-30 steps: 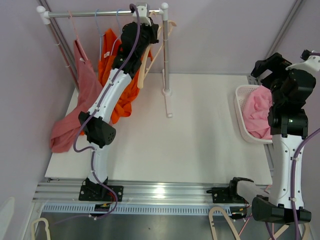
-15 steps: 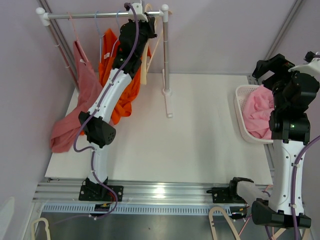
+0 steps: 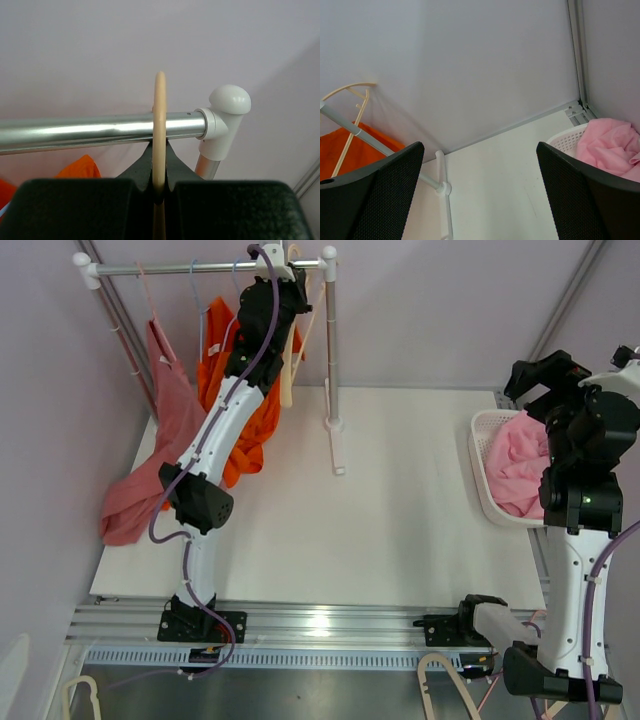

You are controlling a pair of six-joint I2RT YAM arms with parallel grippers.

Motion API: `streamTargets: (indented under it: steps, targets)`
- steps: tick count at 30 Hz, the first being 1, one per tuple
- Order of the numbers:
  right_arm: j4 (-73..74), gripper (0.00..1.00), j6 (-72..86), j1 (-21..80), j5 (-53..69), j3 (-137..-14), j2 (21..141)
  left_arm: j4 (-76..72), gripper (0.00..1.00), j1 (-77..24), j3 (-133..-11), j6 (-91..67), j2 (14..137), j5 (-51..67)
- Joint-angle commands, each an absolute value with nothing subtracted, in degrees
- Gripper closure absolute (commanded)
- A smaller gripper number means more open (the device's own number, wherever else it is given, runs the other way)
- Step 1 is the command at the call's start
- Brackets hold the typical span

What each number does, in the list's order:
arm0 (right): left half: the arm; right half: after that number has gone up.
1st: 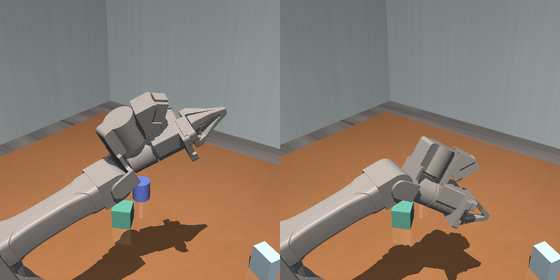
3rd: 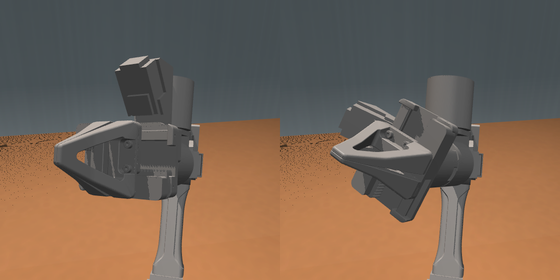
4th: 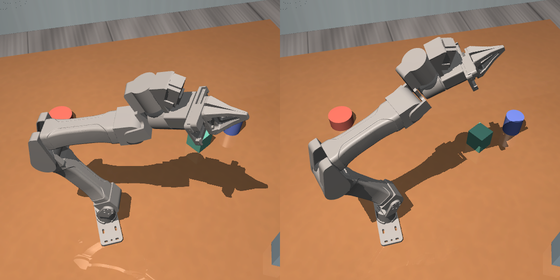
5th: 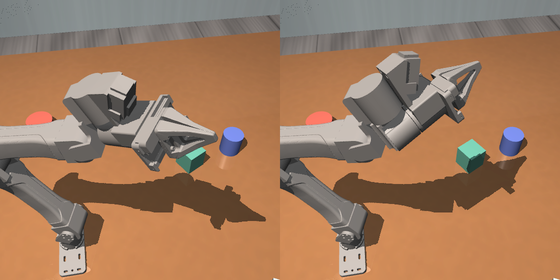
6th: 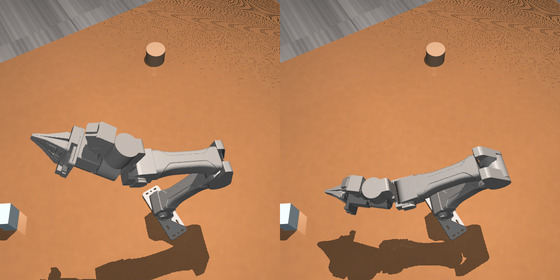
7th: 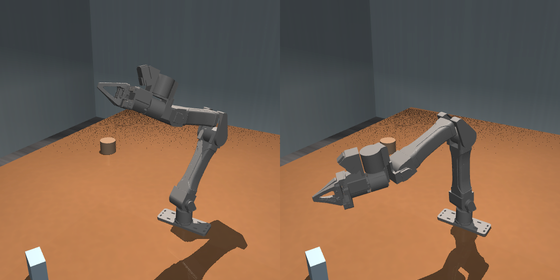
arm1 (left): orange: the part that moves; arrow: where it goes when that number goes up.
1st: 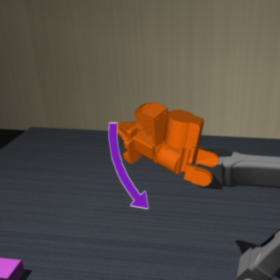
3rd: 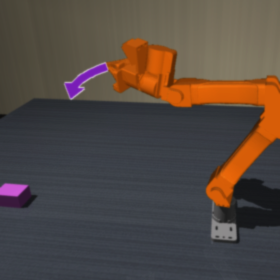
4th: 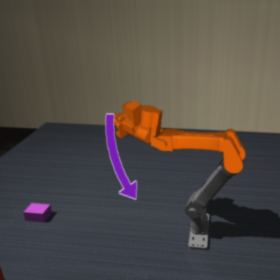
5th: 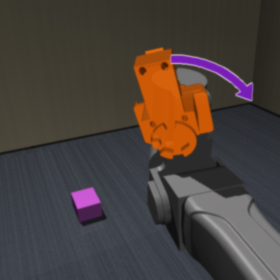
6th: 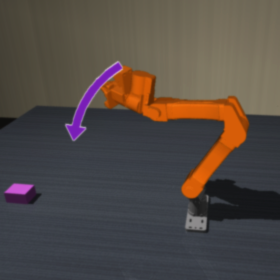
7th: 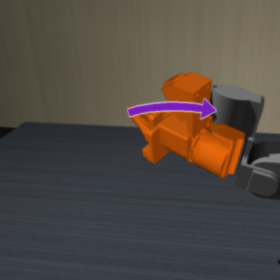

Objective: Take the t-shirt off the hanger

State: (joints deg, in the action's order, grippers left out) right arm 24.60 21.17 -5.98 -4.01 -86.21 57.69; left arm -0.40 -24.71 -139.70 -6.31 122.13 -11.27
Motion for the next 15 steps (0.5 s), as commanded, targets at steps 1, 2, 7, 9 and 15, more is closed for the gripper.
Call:
streamTargets:
  steps: [1, 2, 7, 9, 15]
  targets:
    - [23.55, 0.01, 21.97, -5.63, -2.64, -87.63, 55.9, -4.4, 0.99, -23.38, -143.35, -4.66, 122.78, -11.69]
    - [23.47, 0.01, 21.97, -5.62, -2.55, -87.63, 55.46, -4.31, 0.99, -23.2, -143.26, -4.75, 123.22, -11.43]
    - [23.73, 0.01, 22.06, -5.54, -2.2, -87.8, 54.93, -3.52, 0.99, -22.59, -143.0, -4.83, 123.66, -10.81]
    - [23.82, 0.0, 22.15, -5.54, -1.59, -87.8, 55.02, -3.34, 0.99, -22.5, -142.91, -4.48, 123.66, -10.46]
    - [23.12, 0.01, 21.36, -4.22, 3.07, -87.1, 56.25, -2.11, 0.99, -22.24, -142.73, -4.22, 123.4, -9.76]
